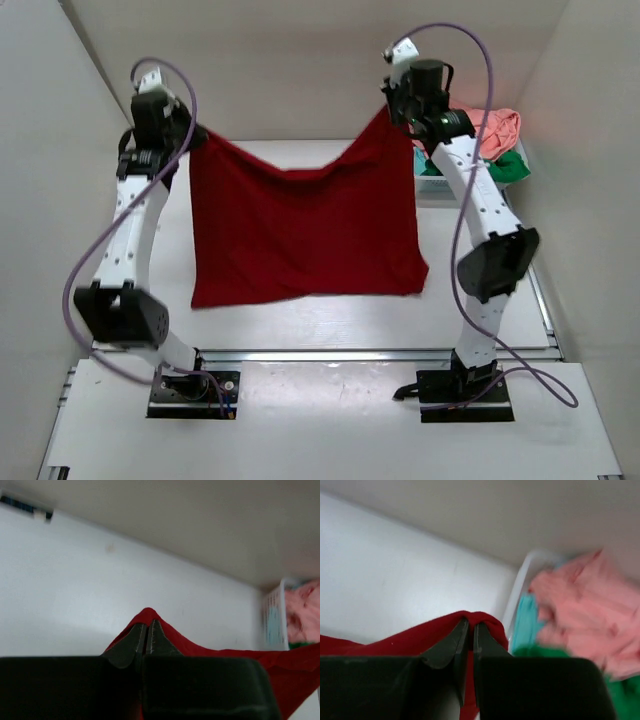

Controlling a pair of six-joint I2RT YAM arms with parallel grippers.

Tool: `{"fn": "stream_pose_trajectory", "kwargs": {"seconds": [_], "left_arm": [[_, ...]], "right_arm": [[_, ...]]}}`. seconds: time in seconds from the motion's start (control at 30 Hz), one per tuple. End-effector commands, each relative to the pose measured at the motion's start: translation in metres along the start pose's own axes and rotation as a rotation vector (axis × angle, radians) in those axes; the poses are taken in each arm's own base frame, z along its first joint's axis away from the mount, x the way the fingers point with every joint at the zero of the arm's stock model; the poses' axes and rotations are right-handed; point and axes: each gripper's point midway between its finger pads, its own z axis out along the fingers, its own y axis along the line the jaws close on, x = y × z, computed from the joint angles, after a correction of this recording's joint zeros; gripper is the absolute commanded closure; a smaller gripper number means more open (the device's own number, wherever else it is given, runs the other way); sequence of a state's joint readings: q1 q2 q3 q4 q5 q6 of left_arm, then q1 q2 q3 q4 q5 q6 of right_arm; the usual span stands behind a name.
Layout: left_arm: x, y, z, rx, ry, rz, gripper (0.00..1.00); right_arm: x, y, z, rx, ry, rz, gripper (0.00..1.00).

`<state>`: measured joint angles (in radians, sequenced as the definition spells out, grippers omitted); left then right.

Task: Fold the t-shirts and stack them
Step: Flatten out the tshirt

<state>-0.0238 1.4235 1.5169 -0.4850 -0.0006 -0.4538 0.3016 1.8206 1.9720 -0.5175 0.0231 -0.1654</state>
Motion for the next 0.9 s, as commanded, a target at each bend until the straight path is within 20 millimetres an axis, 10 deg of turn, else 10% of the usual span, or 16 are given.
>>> {"fn": "stream_pose_trajectory", "kwargs": {"seconds": [0.0, 0.07, 0.23, 0.4, 0.47, 0.63, 0.8, 0.87], "left_arm": [[-0.105, -0.035, -0.001, 0.042, -0.214, 0.059, 1.0], [-0.143, -0.049, -0.014, 0.049, -0.301, 0.079, 1.0], [-0.199, -0.076, -0.082, 0.142, -0.469, 0.069, 0.99], [-0.186, -0.071, -0.119, 0.163, -0.511, 0.06, 0.96], [-0.171, -0.067, -0.127, 0.146, -0.497, 0.065, 0.96], [-0.044, -0.009, -0.075, 0.054, -0.231, 0.039, 0.96], [0.093, 0.071, -0.073, -0.111, 0.019, -0.077, 0.97], [0.134, 0.1, -0.078, -0.183, 0.091, -0.109, 0.97]], "right_arm": [[-0.138, -0.01, -0.04, 0.107, -0.318, -0.163, 1.0], [-0.189, -0.005, -0.078, 0.15, -0.485, -0.206, 1.0], [-0.245, 0.004, -0.173, 0.134, -0.681, -0.19, 1.0], [-0.223, -0.002, -0.186, 0.16, -0.659, -0.197, 1.0], [-0.173, 0.009, -0.157, 0.127, -0.557, -0.203, 1.0], [-0.078, 0.003, -0.138, 0.059, -0.397, -0.03, 1.0], [0.062, 0.032, -0.127, -0.006, -0.077, 0.14, 1.0], [0.086, 0.055, -0.152, -0.049, -0.054, 0.227, 1.0]]}}
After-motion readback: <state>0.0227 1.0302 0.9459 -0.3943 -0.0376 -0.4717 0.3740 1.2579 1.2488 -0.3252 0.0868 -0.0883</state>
